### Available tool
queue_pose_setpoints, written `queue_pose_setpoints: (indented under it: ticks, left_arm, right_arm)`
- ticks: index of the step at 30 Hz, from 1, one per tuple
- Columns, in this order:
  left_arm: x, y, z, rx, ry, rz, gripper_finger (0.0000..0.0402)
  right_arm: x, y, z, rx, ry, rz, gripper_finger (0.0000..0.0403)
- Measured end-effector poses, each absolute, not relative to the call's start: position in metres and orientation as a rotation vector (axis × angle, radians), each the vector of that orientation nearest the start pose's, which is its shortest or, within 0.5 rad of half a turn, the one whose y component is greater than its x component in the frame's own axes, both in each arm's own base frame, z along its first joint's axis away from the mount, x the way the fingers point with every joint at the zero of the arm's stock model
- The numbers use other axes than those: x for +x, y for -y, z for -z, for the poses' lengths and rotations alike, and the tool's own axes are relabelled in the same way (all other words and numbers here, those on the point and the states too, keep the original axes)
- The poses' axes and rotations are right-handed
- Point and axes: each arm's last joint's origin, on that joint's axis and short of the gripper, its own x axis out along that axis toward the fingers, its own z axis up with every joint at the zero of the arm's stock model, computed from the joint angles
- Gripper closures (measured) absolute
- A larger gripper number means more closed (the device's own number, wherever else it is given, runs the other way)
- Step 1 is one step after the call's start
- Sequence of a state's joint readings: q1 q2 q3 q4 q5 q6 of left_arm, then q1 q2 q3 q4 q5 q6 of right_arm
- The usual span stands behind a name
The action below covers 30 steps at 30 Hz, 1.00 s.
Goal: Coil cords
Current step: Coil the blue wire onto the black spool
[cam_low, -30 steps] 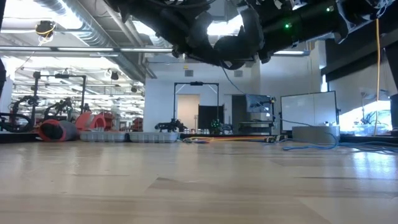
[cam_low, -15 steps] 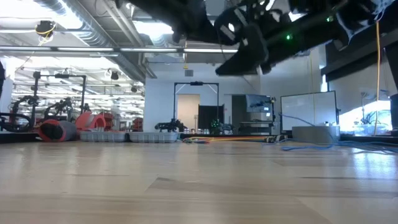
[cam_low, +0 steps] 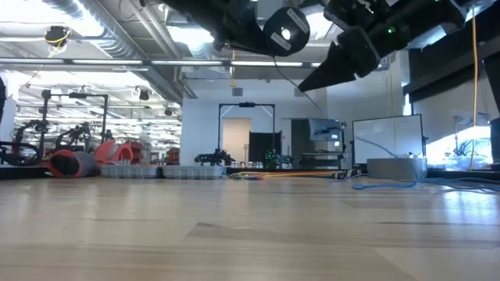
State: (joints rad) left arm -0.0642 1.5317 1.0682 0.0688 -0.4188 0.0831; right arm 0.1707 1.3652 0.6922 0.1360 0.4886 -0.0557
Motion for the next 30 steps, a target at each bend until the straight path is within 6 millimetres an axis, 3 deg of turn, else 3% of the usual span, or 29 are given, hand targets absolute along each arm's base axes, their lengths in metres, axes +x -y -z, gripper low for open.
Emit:
queue_pose_setpoints:
  ticks: [11,19,30]
  left_arm:
    - [0.342,0.011,-0.274,0.179,-0.414,-0.333,0.0402]
    - [0.34,0.01,-0.271,0.19,-0.454,-0.33,0.0402]
    - [0.34,0.01,-0.272,0.179,-0.444,-0.333,0.0402]
  right_arm:
    - [0.283,-0.033,-0.191,-0.299,-0.564,0.336,0.0221]
    - [0.279,-0.032,-0.198,-0.307,-0.555,0.34,0.0281]
    - [0.277,-0.032,-0.192,-0.327,-0.609,0.335,0.0372]
